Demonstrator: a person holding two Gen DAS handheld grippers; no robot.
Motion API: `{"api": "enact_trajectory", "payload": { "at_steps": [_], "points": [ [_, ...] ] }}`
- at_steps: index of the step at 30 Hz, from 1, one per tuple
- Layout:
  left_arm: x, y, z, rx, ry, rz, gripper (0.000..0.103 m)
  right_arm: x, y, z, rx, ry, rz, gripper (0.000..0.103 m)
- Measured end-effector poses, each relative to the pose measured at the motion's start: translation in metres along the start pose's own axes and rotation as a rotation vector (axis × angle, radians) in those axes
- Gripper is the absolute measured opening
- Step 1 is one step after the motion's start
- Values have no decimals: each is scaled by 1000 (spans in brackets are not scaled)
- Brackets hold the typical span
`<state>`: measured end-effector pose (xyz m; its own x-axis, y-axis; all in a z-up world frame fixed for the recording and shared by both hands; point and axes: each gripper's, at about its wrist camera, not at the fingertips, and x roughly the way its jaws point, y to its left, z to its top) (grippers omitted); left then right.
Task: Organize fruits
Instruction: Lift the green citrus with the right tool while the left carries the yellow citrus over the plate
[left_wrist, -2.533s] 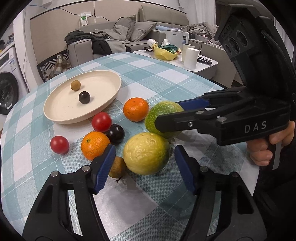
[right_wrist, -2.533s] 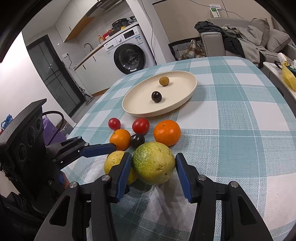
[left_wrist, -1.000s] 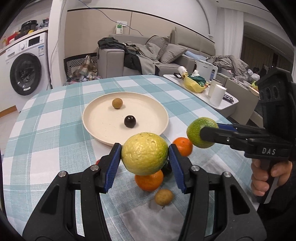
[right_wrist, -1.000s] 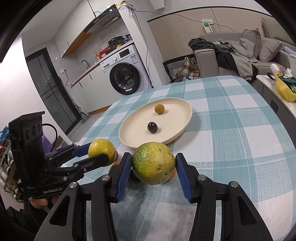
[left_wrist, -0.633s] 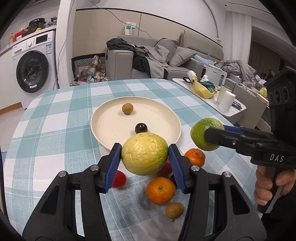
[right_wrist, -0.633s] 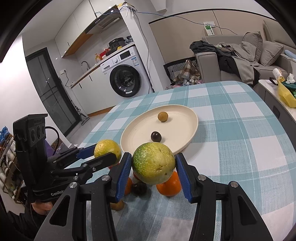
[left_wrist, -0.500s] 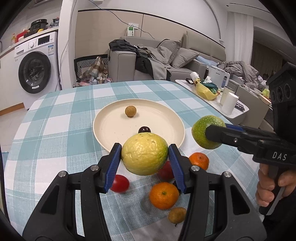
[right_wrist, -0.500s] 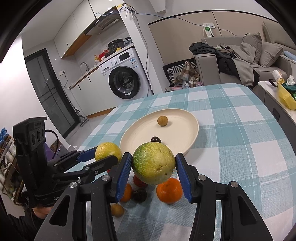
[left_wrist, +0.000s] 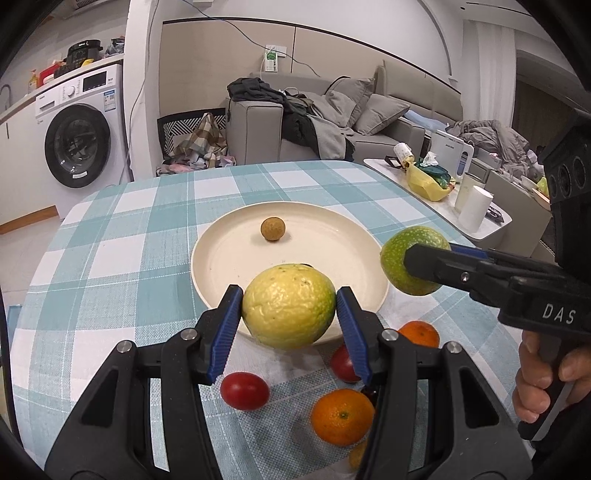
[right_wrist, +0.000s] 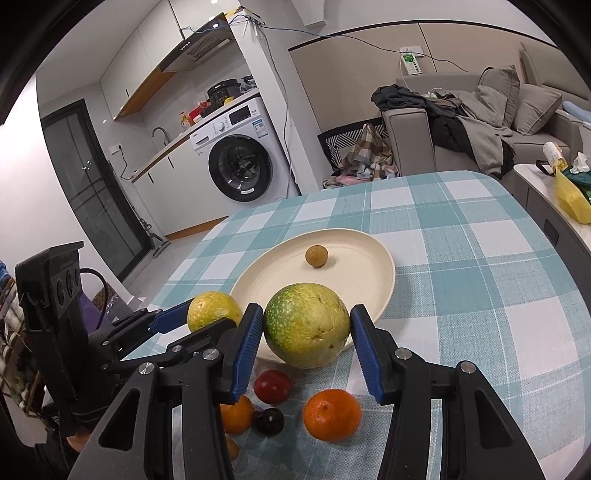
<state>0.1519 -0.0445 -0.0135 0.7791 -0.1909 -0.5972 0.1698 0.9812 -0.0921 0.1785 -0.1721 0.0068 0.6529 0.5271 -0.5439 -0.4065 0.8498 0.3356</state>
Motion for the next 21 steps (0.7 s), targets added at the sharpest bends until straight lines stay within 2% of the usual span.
{"api": "enact_trajectory", "payload": {
  "at_steps": [21],
  "points": [
    [32,7,1,1,61,34,50,39,-5,1,18,73,-27,50]
  ]
}}
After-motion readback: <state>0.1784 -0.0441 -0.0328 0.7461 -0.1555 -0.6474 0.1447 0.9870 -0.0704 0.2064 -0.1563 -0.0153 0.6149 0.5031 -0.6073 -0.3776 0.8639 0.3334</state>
